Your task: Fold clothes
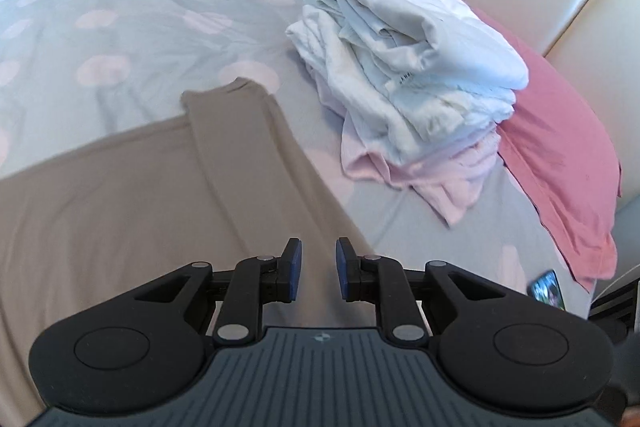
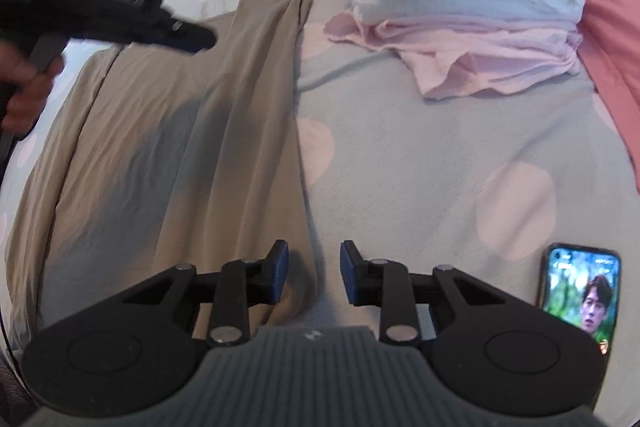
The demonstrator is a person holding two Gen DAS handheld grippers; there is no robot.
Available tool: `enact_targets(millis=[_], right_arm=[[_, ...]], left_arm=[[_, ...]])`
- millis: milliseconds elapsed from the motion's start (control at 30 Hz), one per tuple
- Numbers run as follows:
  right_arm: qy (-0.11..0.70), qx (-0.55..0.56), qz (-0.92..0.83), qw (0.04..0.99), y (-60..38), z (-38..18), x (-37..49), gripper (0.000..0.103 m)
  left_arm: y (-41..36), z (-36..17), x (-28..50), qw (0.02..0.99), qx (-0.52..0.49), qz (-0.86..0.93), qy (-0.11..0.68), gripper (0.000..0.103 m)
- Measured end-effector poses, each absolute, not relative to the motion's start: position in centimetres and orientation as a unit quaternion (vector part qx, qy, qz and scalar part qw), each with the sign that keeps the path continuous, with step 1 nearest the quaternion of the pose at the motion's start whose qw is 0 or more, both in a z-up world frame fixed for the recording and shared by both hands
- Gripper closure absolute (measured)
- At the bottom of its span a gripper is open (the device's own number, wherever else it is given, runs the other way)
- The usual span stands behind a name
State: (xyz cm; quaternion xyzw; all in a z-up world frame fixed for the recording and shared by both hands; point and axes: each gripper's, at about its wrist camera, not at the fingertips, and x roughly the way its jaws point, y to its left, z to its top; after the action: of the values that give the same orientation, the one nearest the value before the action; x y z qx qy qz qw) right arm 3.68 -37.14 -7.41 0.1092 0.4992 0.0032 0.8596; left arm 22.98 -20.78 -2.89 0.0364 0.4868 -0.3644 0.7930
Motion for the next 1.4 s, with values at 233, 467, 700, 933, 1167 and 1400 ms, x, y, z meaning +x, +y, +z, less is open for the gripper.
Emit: enact_targets(millis=[233,467,700,933,1167,1400], right_arm=[[0.524,0.104,0.013,0.845,-37.1,-8.0,4.1,0.067],[0.531,0.100,0.021,0.841,-37.1,-8.3,4.4,0.064],[0.538,0.139,0.027,0.831,-38.1,-8.5,4.2,0.065],[0.530,0.274,0.026,0.802,-40.5,-10.2,3.0,0.073],[0.526,0.272,0.031,0.805,-39.1,-10.0,3.0,0.095],[0.506,0.218,0.051,0.833,-36.7,-6.4,2.7,0.095]], left_arm=[[-25.5,-3.3,28.3,0.784,0.040,-0.355,0.508,0.075],[-29.0,-4.0,33.3,0.786,0.018,-0.318,0.529,0.075],[-30.7,-6.5,35.2,0.777,0.033,-0.283,0.561,0.075],[-30.9,-8.1,35.3,0.779,0.050,-0.281,0.559,0.086],[-29.6,-8.4,35.7,0.794,0.045,-0.281,0.538,0.101],[-27.6,-6.3,36.7,0.801,0.013,-0.301,0.517,0.101]])
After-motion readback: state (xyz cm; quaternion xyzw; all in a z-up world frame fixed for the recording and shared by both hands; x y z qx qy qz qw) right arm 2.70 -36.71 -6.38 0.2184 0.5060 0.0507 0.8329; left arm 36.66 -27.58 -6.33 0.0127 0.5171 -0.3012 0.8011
